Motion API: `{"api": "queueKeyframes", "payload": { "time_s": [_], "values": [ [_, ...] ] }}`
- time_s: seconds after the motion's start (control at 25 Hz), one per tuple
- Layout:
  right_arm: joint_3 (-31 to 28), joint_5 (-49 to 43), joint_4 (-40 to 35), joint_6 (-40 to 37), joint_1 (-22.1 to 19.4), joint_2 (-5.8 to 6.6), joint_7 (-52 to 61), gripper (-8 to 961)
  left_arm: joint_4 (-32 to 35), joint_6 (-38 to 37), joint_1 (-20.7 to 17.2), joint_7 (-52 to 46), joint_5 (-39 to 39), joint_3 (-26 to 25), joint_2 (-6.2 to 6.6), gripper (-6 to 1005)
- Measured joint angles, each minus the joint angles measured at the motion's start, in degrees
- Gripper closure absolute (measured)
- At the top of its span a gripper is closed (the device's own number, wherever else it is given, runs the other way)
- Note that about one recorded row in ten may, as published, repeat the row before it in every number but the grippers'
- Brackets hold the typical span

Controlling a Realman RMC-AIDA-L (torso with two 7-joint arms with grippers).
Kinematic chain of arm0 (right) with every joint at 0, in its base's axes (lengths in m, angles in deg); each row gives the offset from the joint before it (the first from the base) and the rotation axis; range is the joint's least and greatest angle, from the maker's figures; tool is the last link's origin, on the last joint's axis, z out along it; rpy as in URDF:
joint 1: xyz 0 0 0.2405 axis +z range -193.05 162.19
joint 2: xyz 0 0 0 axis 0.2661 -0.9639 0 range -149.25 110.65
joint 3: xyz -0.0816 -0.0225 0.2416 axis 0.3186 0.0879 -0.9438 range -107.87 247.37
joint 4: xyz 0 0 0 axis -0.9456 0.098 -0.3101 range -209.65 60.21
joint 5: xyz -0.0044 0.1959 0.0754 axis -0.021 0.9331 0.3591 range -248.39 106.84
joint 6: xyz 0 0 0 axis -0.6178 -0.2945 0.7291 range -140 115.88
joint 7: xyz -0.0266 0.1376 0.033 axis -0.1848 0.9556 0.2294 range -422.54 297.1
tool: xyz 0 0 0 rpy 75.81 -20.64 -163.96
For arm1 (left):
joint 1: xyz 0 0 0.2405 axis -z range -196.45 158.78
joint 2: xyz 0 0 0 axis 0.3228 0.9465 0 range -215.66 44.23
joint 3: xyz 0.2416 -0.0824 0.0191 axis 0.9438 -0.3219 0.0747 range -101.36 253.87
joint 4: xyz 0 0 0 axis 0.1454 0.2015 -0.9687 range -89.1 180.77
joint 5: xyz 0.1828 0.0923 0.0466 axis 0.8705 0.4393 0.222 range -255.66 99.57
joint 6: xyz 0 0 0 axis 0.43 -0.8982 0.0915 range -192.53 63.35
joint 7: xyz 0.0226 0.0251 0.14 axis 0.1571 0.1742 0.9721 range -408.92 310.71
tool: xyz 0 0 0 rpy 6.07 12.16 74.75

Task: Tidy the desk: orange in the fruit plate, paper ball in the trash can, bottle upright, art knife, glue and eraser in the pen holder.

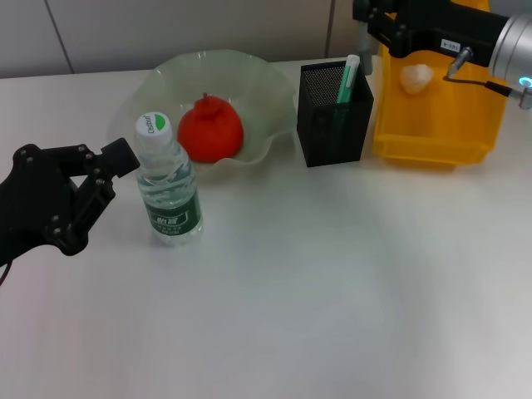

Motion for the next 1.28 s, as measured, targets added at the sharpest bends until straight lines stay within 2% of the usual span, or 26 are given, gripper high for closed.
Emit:
{"api": "queueKeyframes", "payload": {
  "time_s": [0.8,1.28],
  "values": [
    [0.1,-0.1,4.3,0.0,2.7,0.27,1.7,817,-1.2,0.4,0.9,1.5,0.0,-0.2,0.1,992],
    [0.5,-0.5,6.9,1.5,2.4,0.89,2.2,817,-1.9,0.6,2.2,1.7,0.1,-0.3,0.17,992]
  ]
}}
